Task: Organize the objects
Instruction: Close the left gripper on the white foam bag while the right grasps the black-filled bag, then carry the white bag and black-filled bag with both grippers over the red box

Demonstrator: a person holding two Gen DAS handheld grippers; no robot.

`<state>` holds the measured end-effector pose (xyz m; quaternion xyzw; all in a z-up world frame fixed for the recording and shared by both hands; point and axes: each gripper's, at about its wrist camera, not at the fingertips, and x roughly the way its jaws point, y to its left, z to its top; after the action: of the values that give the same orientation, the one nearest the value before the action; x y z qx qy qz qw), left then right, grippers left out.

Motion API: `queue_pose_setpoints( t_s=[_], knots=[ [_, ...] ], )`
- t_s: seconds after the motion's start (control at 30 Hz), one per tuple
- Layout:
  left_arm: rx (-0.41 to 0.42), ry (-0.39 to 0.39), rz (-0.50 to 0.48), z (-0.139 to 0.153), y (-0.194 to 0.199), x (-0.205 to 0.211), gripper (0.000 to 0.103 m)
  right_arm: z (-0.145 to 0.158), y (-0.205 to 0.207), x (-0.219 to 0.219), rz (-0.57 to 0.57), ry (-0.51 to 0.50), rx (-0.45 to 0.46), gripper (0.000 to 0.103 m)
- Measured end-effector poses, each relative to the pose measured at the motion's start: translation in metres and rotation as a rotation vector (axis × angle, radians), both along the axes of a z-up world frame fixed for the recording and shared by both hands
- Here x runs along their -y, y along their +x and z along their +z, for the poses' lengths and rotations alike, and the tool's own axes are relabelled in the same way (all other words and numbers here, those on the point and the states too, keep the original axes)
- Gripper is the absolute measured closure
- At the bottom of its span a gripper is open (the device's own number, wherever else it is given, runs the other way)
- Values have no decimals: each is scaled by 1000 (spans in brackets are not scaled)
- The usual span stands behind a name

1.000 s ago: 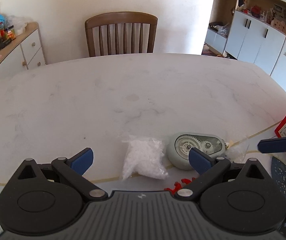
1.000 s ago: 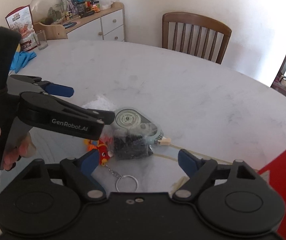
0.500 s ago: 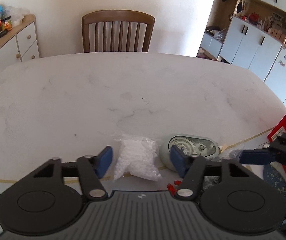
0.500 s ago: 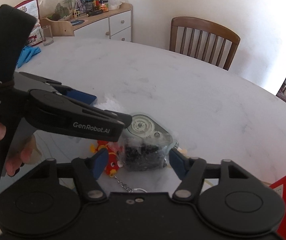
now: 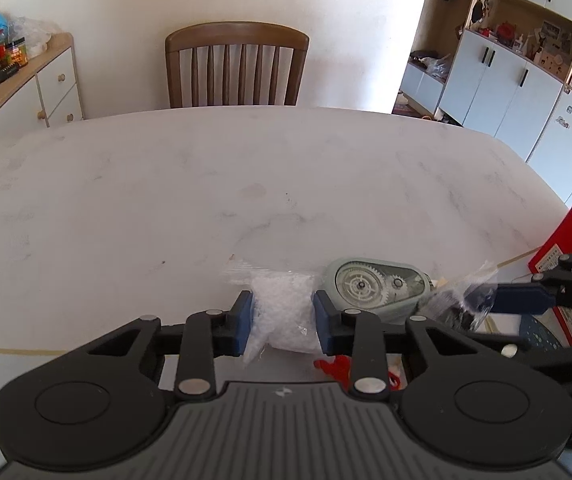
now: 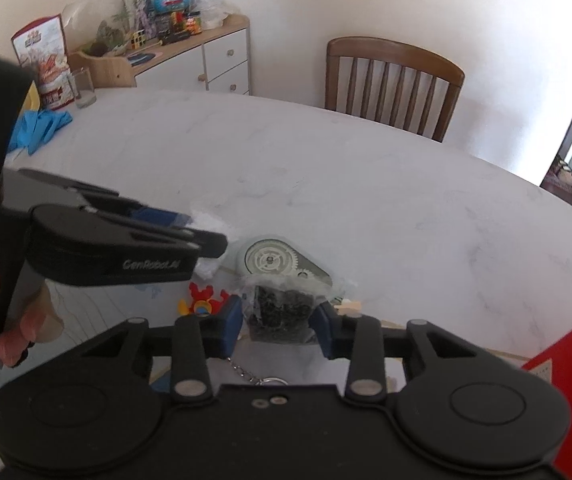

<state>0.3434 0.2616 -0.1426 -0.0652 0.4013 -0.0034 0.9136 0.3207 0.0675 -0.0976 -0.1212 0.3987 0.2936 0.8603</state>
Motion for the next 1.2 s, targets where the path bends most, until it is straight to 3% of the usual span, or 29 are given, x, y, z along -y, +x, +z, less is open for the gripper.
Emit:
queue_pose_setpoints(
  t_s=[0.67, 1.2],
  knots=[
    [90, -36, -34, 86, -68, 30, 71, 68, -48, 58, -68, 108, 20, 67],
    [131, -27, -113, 143, -113, 104, 71, 114, -93, 130, -118, 201, 32, 67]
  ],
)
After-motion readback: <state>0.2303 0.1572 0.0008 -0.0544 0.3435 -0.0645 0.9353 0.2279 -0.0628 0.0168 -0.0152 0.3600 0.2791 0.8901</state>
